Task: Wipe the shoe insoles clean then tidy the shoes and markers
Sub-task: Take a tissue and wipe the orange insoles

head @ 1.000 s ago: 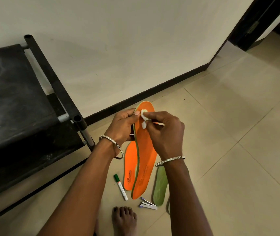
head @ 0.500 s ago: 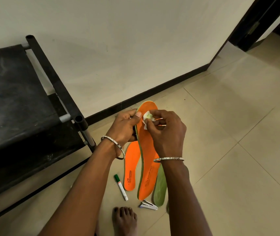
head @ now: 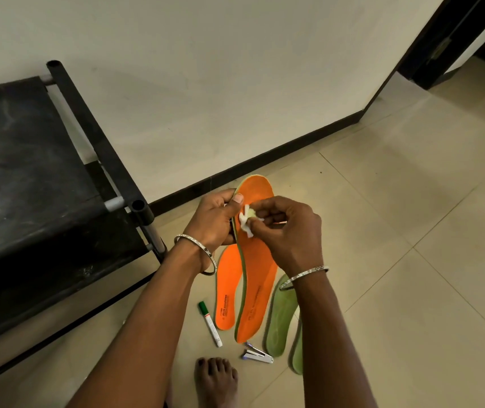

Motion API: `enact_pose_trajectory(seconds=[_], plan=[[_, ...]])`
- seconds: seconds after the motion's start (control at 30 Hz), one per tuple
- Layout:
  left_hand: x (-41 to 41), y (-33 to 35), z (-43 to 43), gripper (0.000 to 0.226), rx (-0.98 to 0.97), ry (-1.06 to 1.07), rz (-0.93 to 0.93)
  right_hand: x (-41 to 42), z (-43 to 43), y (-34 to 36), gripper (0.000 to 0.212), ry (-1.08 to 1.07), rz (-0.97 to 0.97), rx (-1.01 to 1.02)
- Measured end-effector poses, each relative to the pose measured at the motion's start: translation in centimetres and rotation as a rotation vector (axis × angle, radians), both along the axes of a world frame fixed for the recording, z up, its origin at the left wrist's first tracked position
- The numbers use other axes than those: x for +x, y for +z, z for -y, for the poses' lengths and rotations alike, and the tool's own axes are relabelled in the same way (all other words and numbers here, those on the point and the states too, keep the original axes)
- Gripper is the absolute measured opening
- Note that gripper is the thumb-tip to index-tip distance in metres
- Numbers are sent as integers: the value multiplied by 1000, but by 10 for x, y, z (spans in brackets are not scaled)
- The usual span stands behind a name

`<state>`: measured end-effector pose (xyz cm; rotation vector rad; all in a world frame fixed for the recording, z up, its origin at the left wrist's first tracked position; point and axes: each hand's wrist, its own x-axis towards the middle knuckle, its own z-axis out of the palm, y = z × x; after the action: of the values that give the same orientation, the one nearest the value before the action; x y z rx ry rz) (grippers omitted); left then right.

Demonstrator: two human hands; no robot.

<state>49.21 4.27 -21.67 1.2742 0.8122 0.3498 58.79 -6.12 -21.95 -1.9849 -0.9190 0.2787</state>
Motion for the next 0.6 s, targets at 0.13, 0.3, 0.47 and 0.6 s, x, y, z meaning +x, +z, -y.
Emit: enact_pose_trajectory(seconds=[0.13,0.3,0.47,0.6], plan=[[0,2,3,26,26,-41,-2,-1,-5,-8,20,-224,138,33],[0,2,2,25,28,16,-3,-3,-1,2,19,-81,51,-5],[-2,0,-2,23,64,12,-11,5,8,10,17,178,-74,-85],[-2,-2,0,26,107,-50,-12,3,3,0,19,-60,56,-53]])
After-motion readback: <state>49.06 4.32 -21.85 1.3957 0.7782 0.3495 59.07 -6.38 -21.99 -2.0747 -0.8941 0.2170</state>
